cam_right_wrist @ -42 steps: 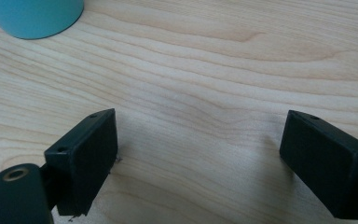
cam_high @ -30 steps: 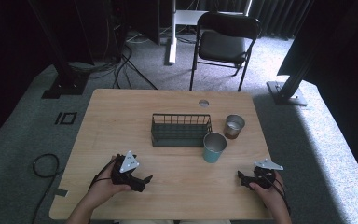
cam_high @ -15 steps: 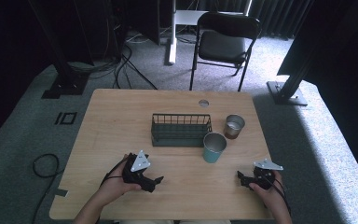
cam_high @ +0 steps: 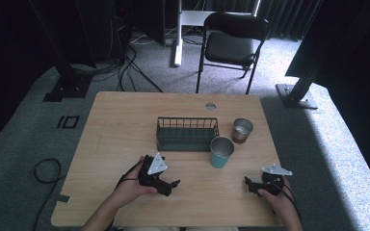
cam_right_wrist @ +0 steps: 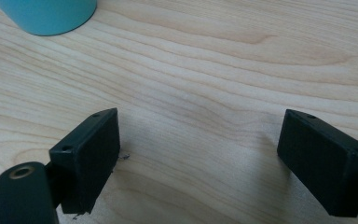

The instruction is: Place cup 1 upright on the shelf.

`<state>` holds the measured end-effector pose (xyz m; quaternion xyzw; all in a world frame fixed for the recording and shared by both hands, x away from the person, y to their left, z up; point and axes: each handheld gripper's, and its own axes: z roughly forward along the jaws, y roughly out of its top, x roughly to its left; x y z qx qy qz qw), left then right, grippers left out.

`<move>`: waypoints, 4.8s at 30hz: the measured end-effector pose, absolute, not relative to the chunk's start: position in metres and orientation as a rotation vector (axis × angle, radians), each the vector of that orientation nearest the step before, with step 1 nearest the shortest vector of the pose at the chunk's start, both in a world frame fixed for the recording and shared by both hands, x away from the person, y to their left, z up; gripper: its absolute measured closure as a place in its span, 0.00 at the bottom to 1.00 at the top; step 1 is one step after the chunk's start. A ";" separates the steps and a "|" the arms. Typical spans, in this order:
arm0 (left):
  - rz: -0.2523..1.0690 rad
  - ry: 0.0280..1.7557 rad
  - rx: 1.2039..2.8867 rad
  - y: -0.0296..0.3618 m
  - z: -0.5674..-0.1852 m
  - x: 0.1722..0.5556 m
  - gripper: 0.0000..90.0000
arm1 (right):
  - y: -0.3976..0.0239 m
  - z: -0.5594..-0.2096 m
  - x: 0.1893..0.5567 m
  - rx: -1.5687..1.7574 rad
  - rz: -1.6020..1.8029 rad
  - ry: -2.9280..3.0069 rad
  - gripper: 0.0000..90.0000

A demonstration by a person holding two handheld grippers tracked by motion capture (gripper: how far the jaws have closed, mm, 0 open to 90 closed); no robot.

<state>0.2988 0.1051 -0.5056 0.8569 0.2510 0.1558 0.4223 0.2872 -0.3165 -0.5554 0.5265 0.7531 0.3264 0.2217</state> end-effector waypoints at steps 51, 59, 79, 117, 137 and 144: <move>0.354 0.583 2.056 0.009 -0.510 0.340 0.01 | -0.316 -0.556 0.287 1.451 0.905 2.082 0.15; 0.344 0.576 2.042 -0.002 -0.509 0.345 0.01 | -0.316 -0.555 0.287 1.451 0.905 2.082 0.15; 0.389 0.583 2.013 -0.040 -0.516 0.355 0.01 | -0.316 -0.555 0.287 1.449 0.907 2.082 0.15; 0.455 0.669 1.915 -0.064 -0.516 0.363 0.16 | -0.316 -0.555 0.287 1.441 0.911 2.089 0.16; 0.427 0.584 1.908 -0.053 -0.480 0.348 0.16 | -0.316 -0.555 0.287 1.441 0.913 2.088 0.16; 0.439 0.573 1.896 -0.047 -0.468 0.346 0.16 | -0.316 -0.555 0.287 1.440 0.911 2.089 0.16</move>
